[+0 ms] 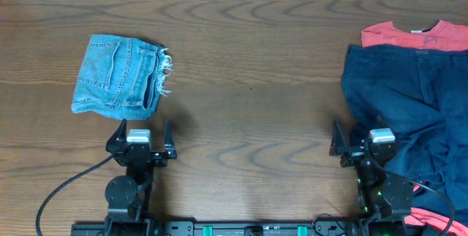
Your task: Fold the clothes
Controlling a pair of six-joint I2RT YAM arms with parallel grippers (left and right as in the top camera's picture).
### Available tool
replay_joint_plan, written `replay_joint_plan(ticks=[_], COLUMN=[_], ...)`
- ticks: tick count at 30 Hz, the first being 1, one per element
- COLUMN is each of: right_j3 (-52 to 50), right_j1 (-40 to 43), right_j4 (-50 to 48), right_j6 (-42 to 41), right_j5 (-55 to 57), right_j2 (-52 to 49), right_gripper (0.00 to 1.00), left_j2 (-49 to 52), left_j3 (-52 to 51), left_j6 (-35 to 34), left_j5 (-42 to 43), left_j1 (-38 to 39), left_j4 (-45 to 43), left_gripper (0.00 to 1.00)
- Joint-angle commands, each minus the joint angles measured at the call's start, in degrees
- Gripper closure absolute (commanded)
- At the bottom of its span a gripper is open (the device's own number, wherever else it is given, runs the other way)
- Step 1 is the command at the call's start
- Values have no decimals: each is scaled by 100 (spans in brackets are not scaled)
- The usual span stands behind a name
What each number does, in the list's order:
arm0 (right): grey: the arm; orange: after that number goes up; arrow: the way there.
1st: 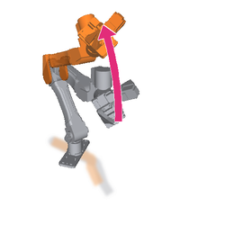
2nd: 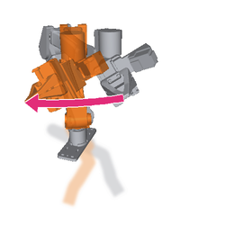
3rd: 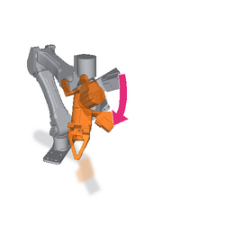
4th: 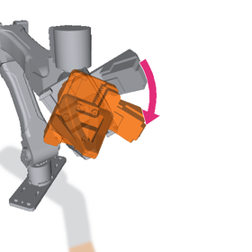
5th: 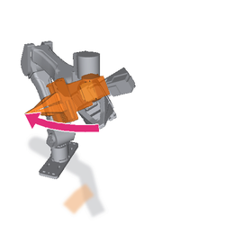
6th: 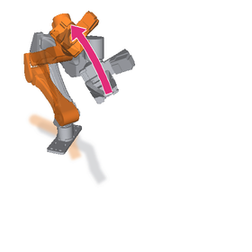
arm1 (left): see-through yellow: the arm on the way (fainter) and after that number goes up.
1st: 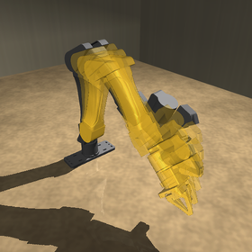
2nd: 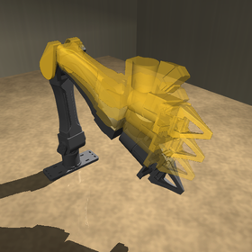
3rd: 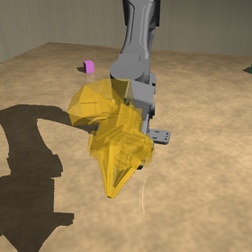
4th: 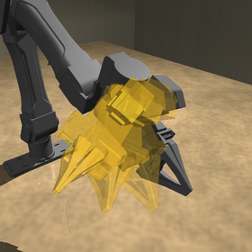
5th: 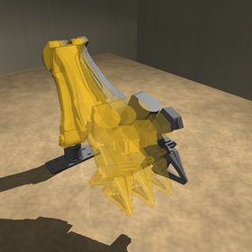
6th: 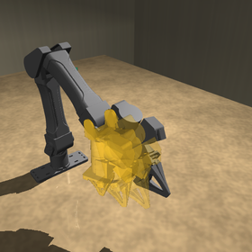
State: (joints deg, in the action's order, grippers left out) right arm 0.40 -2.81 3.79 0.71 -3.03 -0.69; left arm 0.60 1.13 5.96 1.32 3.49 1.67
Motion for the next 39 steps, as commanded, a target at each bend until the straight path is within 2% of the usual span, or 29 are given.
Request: replay_joint_plan(ticks=[1,6,9,13,15,20,23,27,32,39], right_j3=[-9,-9,-9,-9,-9,20,212,737,1923,3797], right_j1=[28,26,26,13,13,13,13,13,17,17], right_j4=[22,17,20,2,-13,-44,-20,455,1969,3517], right_j6=[66,13,-308,-1298,-1541,-1572,-1565,-1517,-1331,-1329], right_j5=[-24,-76,-74,-175,-278,-901,-1281,-1499,-1296,-1062], right_j2=[9,9,9,4,4,4,2,-118,-944,-3373], right_gripper=[1,1,1,1,1,1,1,1,1,1], left_j2=[0,0,0,0,0,0,7,278,1384,3818], left_j3=[-90,-90,-90,-90,-90,-72,166,772,2197,4664], left_j6=[-50,-48,-50,-48,-68,-94,-131,-494,-715,-715], left_j5=[-72,-72,-66,-52,-22,911,1480,1519,1519,1519], left_j1=[13,13,13,13,13,13,13,13,13,13], left_j4=[238,238,190,133,-149,-824,-774,-4,1259,2966], left_gripper=[2,2,2,2,2,2,2,2,2,2])
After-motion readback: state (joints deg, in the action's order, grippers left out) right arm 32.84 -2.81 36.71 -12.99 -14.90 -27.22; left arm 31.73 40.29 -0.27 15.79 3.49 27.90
